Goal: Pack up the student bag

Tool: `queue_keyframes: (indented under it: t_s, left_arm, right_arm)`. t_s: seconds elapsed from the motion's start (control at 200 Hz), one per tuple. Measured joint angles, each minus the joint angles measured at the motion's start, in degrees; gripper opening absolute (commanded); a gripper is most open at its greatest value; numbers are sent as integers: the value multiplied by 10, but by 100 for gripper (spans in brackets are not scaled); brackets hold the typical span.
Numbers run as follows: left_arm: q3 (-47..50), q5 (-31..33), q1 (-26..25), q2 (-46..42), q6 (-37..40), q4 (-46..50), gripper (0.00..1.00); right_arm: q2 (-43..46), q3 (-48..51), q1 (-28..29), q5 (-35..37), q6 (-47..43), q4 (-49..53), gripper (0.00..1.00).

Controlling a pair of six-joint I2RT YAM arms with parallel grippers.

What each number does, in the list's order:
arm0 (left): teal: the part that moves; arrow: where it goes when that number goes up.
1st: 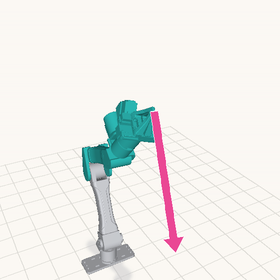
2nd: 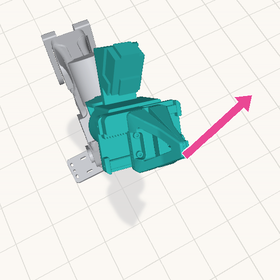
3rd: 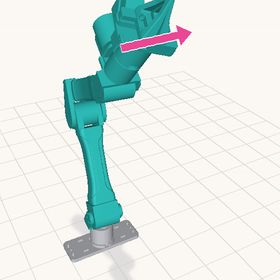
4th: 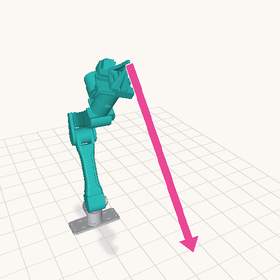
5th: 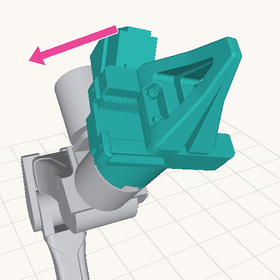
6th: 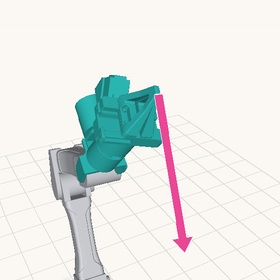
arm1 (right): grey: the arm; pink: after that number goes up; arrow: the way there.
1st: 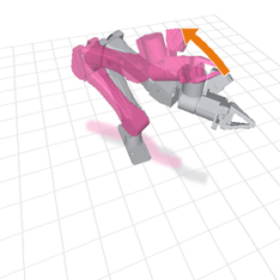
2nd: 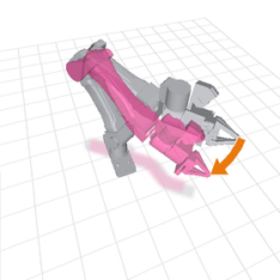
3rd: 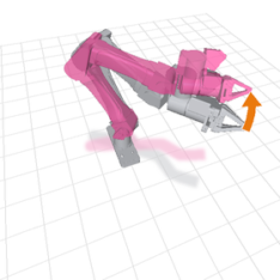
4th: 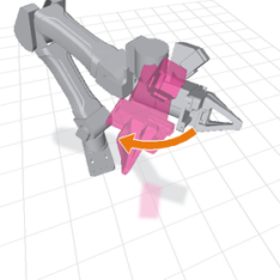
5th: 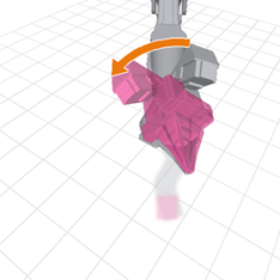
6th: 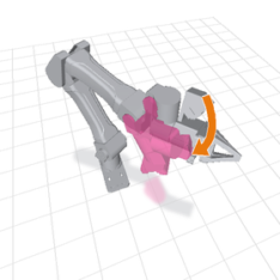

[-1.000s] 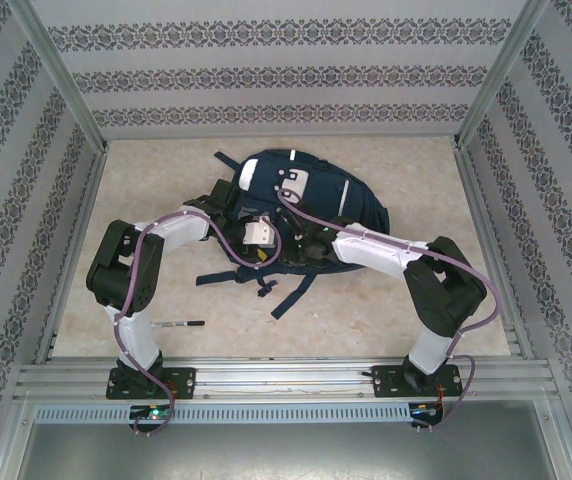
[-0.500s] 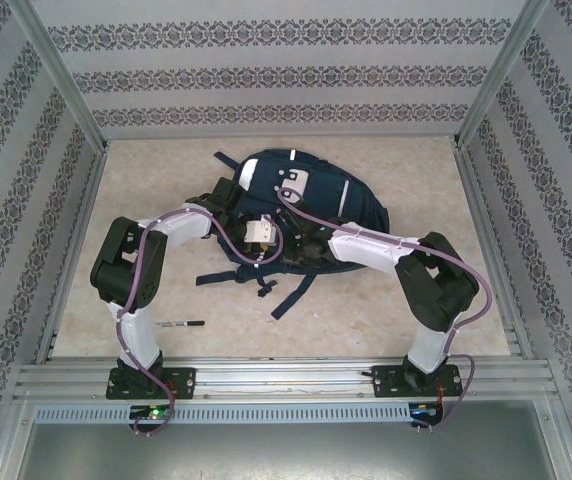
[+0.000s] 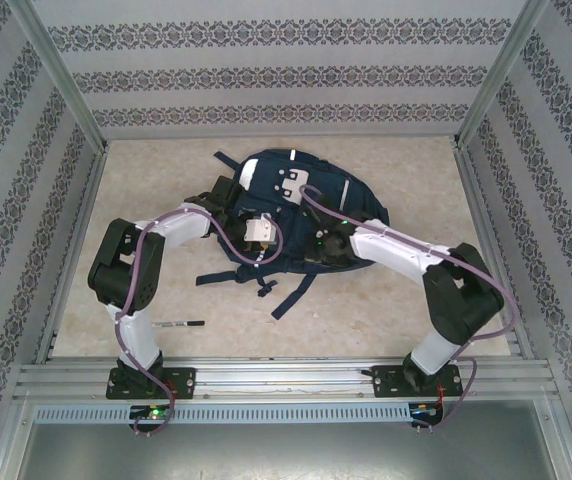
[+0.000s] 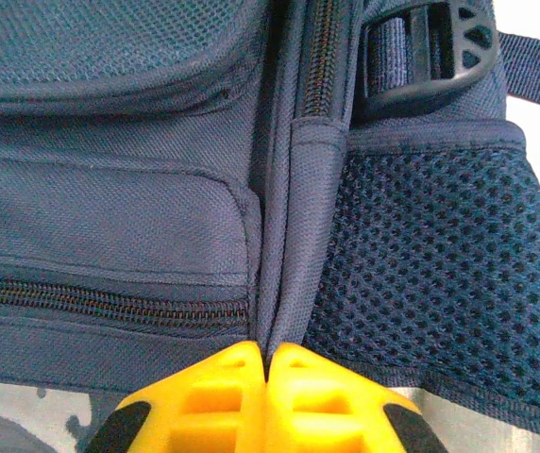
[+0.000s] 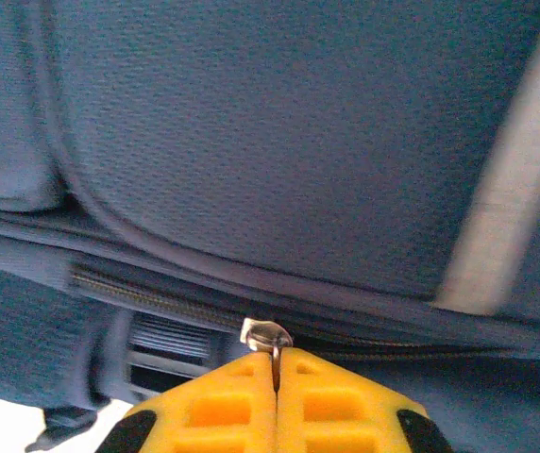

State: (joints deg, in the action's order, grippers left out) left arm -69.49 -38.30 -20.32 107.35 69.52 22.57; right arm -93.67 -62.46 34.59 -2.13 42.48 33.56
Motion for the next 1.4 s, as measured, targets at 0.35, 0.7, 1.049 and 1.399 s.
queue_keyframes:
  t_s: [0.35,0.7,1.049,1.399]
  left_arm:
    - [-77,-47,90,14,-78,7,27]
    - [-133,125,121,20,-702,-32,47]
    - [69,52,102,-141,-1114,14,53]
    - [68,75,63,-111,-1208,10,43]
  right_arm:
    - [49,47,-64,-55,-145,-10,0]
    - [-50,-35,69,-179,-78,-127,0]
    - [-108,-90,81,-227,-55,-171,0]
    - [-122,-90,119,-228,-56,-219,0]
